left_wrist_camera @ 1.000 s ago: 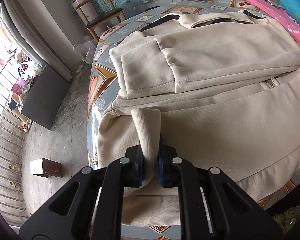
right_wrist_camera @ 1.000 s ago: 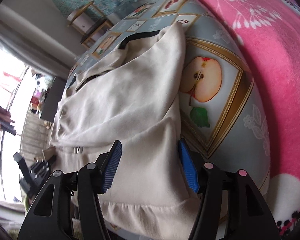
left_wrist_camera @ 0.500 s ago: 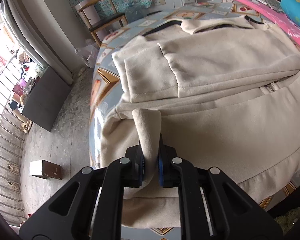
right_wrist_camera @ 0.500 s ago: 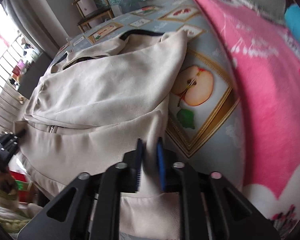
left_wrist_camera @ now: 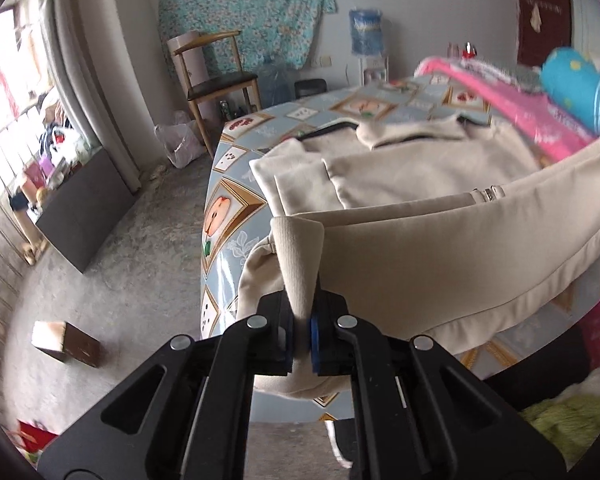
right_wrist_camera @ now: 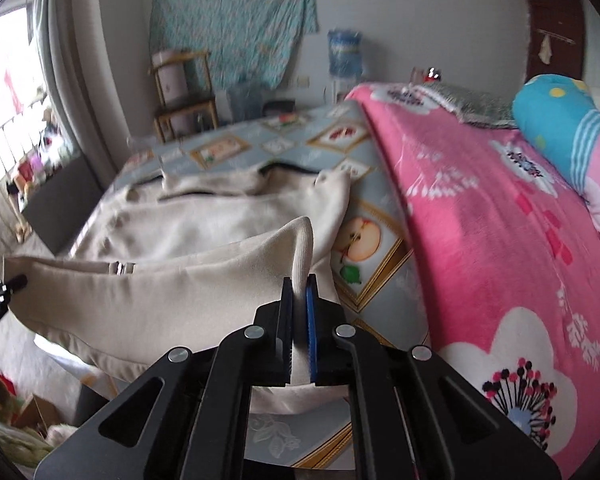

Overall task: Fold large clothes
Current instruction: 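Lift the jacket hem with both grippers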

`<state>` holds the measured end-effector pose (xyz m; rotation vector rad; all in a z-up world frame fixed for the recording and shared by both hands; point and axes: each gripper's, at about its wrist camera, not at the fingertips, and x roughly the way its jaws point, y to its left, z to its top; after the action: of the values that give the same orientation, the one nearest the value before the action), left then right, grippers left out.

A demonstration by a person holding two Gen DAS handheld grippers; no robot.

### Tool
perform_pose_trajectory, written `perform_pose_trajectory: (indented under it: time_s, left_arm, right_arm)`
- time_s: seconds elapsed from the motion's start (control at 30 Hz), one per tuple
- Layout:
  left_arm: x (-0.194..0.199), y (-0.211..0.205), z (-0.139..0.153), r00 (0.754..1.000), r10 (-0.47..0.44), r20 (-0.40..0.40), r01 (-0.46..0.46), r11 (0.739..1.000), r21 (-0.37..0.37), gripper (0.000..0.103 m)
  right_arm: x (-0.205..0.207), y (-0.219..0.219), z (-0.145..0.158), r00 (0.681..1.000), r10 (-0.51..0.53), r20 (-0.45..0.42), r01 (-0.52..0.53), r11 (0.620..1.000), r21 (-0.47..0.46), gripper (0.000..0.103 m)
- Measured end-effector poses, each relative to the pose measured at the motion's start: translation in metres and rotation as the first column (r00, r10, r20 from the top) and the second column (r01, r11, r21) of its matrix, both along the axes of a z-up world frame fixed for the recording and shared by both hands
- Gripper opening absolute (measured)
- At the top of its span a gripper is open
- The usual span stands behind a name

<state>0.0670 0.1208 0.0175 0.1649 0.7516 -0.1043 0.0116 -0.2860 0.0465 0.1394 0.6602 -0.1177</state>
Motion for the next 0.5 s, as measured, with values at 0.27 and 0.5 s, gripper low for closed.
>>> perform_pose_trajectory:
  time_s: [0.27, 0.5]
  left_arm:
    - [0.015, 0.009, 0.04, 0.995, -0.017, 0.097, 0.026, 0.996, -0.084, 0.005]
    - [0.076, 0.004, 0.068, 0.984, -0.054, 0.169, 0.066, 0.996, -0.066, 0.005]
  right_arm:
    - [0.027, -0.005, 0.025, 0.997, -0.001, 0.078, 0.003, 1.0, -0.028, 0.006]
    - [0.092, -0.02, 0.046, 0.991, 0.025, 0.129, -0.019, 0.999, -0.049, 0.005]
